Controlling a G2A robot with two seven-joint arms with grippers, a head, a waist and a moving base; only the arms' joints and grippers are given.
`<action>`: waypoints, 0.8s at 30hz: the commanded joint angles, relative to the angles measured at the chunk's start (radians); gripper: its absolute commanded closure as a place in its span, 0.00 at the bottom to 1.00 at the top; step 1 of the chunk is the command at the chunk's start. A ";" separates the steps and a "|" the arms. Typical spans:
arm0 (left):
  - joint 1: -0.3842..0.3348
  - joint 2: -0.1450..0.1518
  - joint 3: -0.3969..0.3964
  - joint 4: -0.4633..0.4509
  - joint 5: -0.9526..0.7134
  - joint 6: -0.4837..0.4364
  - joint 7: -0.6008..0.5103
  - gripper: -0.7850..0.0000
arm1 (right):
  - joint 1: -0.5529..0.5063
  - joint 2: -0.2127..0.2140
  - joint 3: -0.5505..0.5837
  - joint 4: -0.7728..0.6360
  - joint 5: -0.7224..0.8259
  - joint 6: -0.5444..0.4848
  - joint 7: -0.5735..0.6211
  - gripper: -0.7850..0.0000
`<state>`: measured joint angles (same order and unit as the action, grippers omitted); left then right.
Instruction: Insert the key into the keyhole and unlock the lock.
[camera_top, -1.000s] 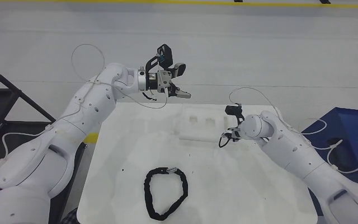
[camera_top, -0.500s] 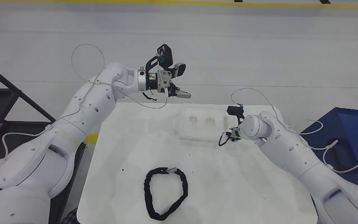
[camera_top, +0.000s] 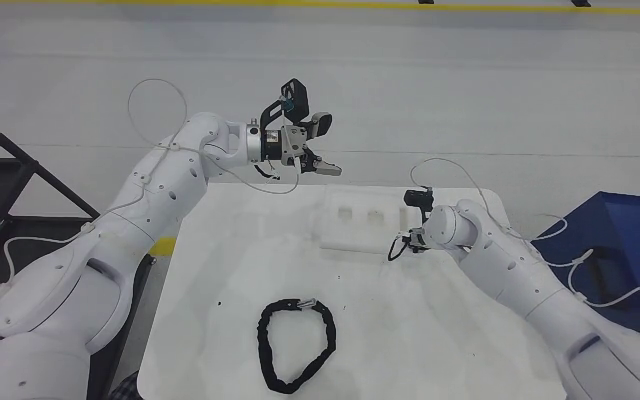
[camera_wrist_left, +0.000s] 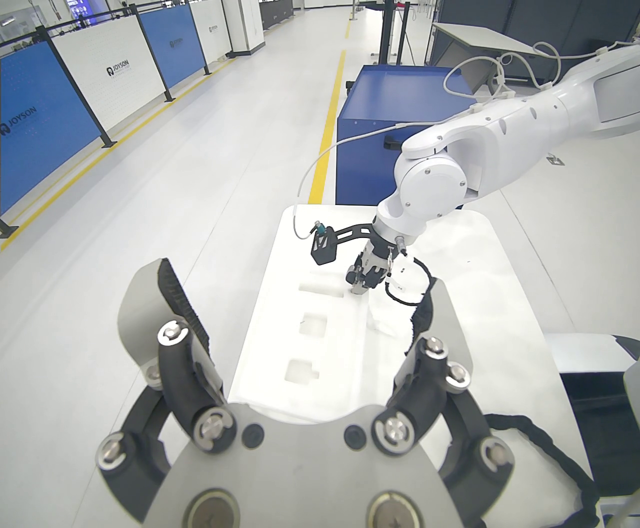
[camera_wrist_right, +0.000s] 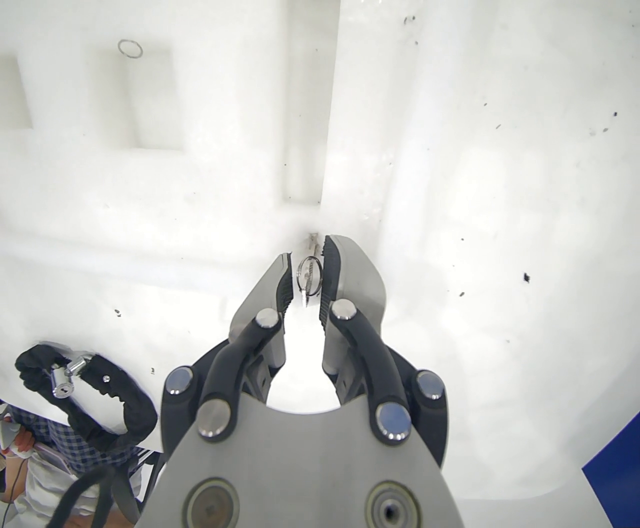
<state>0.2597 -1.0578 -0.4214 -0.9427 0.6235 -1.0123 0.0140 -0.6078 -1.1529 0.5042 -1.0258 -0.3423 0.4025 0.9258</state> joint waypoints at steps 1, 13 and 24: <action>0.000 0.000 0.000 0.000 0.000 0.000 0.000 0.00 | 0.000 -0.004 0.003 0.007 -0.005 0.005 0.001 0.90; 0.000 0.000 0.000 0.000 0.000 0.000 0.000 0.00 | 0.009 -0.008 0.040 0.002 -0.047 0.006 0.034 1.00; 0.000 0.000 0.000 0.000 0.000 0.000 0.000 0.00 | -0.013 0.040 0.145 -0.151 -0.097 -0.014 0.119 1.00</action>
<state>0.2597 -1.0578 -0.4214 -0.9427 0.6235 -1.0123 0.0140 -0.6146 -1.1188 0.6310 -1.1626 -0.4464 0.3985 1.0401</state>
